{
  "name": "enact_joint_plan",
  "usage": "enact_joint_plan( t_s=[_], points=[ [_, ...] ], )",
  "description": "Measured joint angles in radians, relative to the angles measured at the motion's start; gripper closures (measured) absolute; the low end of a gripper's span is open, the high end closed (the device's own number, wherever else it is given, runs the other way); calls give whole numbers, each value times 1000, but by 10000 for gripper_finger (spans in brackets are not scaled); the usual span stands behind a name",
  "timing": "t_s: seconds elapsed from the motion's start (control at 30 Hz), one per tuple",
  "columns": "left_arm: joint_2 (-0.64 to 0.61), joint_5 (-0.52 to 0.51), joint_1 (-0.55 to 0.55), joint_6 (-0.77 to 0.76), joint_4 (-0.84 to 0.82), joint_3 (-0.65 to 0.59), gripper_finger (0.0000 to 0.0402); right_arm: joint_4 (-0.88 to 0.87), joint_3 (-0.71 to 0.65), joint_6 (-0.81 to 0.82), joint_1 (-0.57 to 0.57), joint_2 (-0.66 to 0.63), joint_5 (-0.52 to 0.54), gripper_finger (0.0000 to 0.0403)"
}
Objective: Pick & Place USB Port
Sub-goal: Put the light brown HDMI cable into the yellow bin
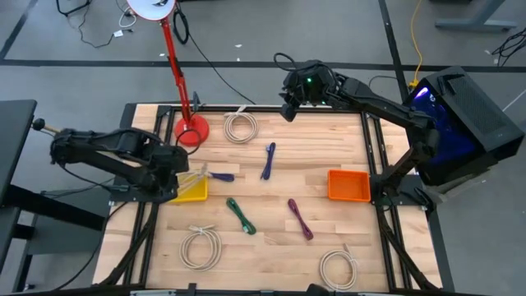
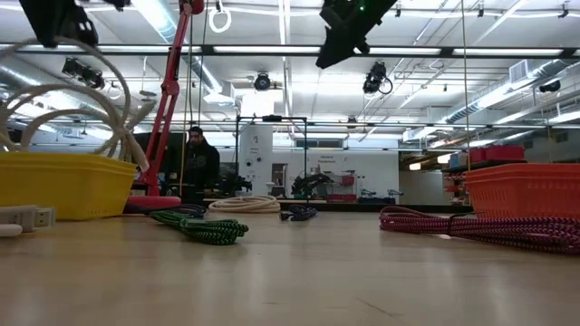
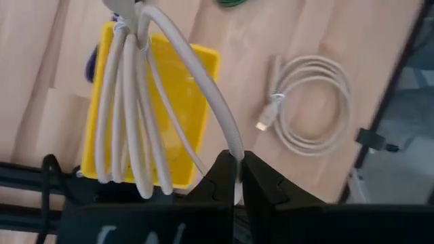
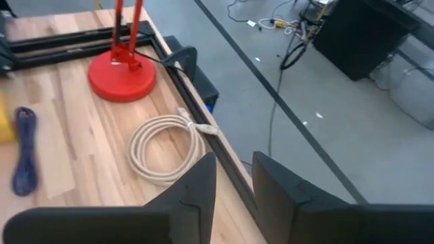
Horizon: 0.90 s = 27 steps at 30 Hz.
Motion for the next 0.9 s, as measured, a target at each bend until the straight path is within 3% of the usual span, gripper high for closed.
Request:
enact_joint_plan(
  t_s=[0.37,0.73,0.9],
  points=[
    [-48,111,148,138,108,-197,391,6,0,1,0,0,-11,305],
    [-59,66,286,232,23,-215,390,12,0,4,0,0,-10,305],
    [-60,76,314,218,-7,-215,341,19,0,4,0,-1,-10,305]
  ],
)
